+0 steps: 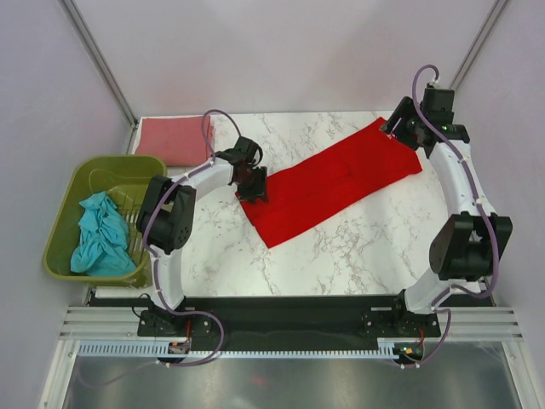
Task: Fold and stack the t-shirts
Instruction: Fold the tshirt
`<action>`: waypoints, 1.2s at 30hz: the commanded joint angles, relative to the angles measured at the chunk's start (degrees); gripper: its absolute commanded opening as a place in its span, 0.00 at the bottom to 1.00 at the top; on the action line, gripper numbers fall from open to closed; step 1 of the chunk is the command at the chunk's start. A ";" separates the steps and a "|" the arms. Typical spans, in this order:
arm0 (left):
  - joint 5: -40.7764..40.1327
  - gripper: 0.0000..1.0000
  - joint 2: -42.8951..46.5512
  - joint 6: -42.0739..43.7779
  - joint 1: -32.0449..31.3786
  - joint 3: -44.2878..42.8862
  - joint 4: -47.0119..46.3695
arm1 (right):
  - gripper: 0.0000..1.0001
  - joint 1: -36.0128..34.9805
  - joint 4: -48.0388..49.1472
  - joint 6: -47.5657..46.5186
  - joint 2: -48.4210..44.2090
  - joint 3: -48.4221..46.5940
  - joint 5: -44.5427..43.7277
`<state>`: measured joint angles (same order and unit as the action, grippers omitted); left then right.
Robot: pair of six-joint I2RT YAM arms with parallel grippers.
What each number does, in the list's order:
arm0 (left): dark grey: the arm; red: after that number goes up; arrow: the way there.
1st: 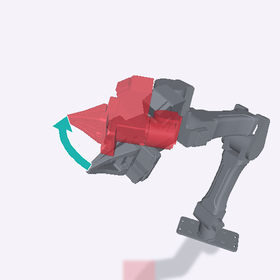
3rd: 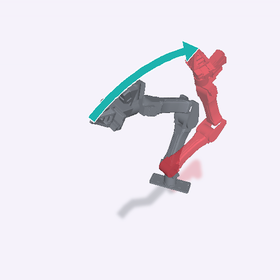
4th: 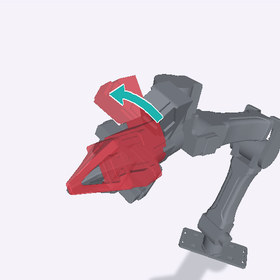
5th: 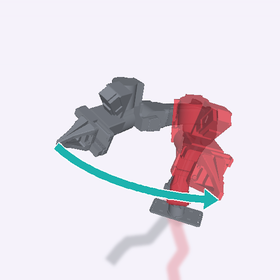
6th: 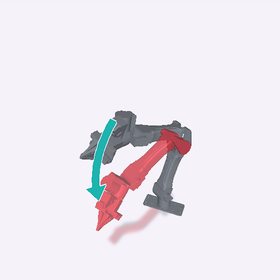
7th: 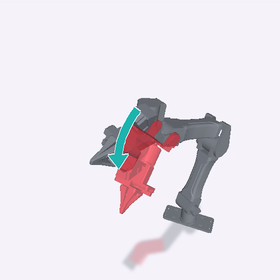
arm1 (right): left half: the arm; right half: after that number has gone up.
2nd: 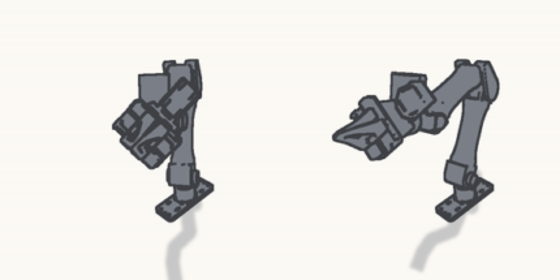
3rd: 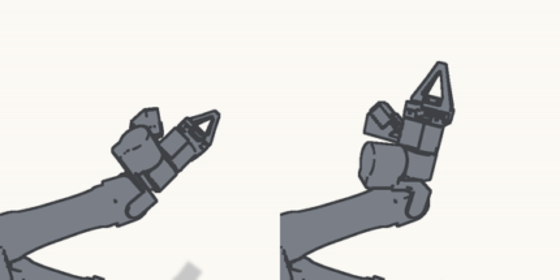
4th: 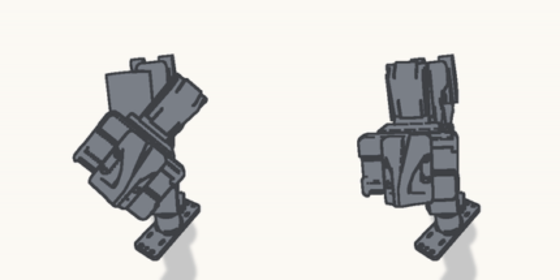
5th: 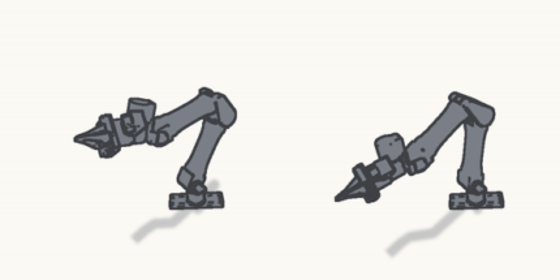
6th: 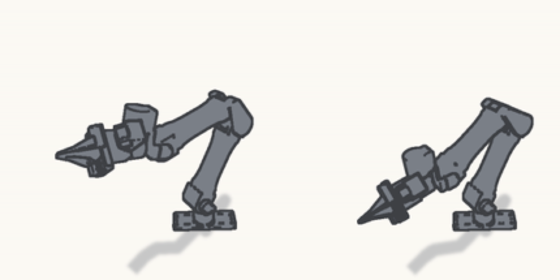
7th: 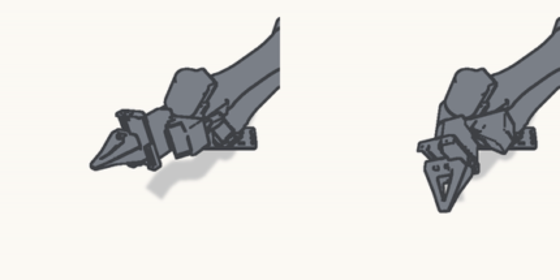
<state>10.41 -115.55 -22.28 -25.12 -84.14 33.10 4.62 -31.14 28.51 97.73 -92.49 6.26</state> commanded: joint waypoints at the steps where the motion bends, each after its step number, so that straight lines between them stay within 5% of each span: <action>1: -3.99 0.53 -0.20 1.11 0.43 2.30 0.30 | 0.68 0.91 -2.09 -1.62 -5.43 6.15 3.58; 10: -8.03 0.52 1.72 -6.53 -0.10 16.71 0.12 | 0.67 6.00 -6.39 -2.50 -17.22 19.43 5.95; 18: -9.01 0.49 12.70 -15.41 -2.73 31.74 -0.49 | 0.66 8.65 5.63 2.77 -20.92 32.44 3.32; 27: -8.31 0.50 35.19 -19.82 -3.44 43.62 -0.67 | 0.62 11.90 24.97 6.47 -11.00 39.66 10.43; 36: -4.09 0.54 44.97 -20.79 -3.44 37.12 -0.50 | 0.59 13.04 32.80 8.31 5.70 32.38 13.25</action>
<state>5.13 -72.10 -41.98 -28.42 -43.81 32.53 17.50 -5.08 35.38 101.65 -56.31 17.80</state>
